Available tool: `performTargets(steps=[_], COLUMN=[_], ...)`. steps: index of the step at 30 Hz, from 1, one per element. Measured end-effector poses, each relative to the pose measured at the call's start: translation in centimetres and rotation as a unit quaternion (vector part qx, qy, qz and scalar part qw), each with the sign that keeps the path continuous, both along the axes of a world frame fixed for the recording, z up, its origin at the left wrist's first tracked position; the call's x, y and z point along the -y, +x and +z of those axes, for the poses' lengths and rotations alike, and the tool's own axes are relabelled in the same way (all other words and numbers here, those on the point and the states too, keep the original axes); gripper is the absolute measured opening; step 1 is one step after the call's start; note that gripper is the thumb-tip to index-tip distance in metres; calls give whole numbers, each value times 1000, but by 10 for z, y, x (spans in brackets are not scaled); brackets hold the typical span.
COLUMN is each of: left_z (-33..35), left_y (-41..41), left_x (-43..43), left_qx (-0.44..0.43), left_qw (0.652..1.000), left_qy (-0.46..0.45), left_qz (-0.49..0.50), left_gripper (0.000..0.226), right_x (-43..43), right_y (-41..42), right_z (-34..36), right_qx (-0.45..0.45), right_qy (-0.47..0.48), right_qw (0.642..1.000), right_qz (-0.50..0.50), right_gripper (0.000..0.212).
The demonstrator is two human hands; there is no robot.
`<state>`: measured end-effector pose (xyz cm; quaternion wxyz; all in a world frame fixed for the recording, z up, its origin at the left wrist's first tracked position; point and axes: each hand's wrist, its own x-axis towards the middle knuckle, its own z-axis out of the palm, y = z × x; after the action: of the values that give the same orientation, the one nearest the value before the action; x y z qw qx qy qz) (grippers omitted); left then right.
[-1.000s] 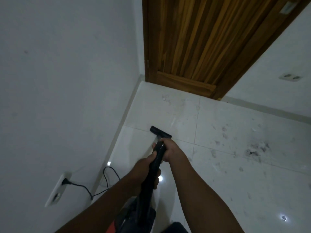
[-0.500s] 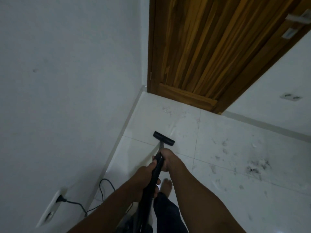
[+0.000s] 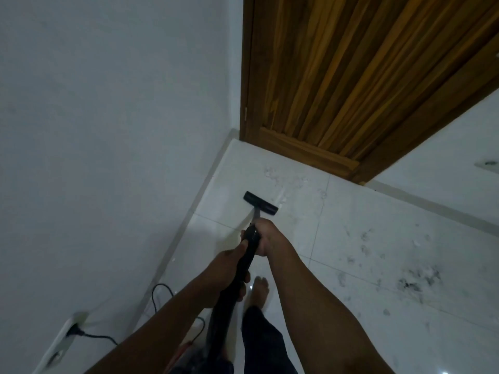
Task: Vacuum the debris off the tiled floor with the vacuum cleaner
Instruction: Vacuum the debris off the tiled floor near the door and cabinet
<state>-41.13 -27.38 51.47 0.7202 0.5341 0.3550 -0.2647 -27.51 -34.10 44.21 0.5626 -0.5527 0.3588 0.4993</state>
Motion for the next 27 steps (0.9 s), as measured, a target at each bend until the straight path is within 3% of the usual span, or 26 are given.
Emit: performTargets(steps=[13, 19, 27], left_z=[-17, -18, -32], left_y=[94, 114, 121], left_x=[6, -5, -16], left_qx=[40, 60, 42], left_qw=[996, 993, 994], left_qy=[77, 103, 105], left_qz=[6, 21, 9], left_gripper=[61, 56, 55], right_x=[-4, -19, -33], right_y=[97, 123, 133], right_z=[12, 9, -5], right_qx=[20, 36, -6], right_qy=[-6, 10, -53], right_qw=[999, 999, 997], right_qz=[50, 21, 48], right_gripper=[19, 21, 33])
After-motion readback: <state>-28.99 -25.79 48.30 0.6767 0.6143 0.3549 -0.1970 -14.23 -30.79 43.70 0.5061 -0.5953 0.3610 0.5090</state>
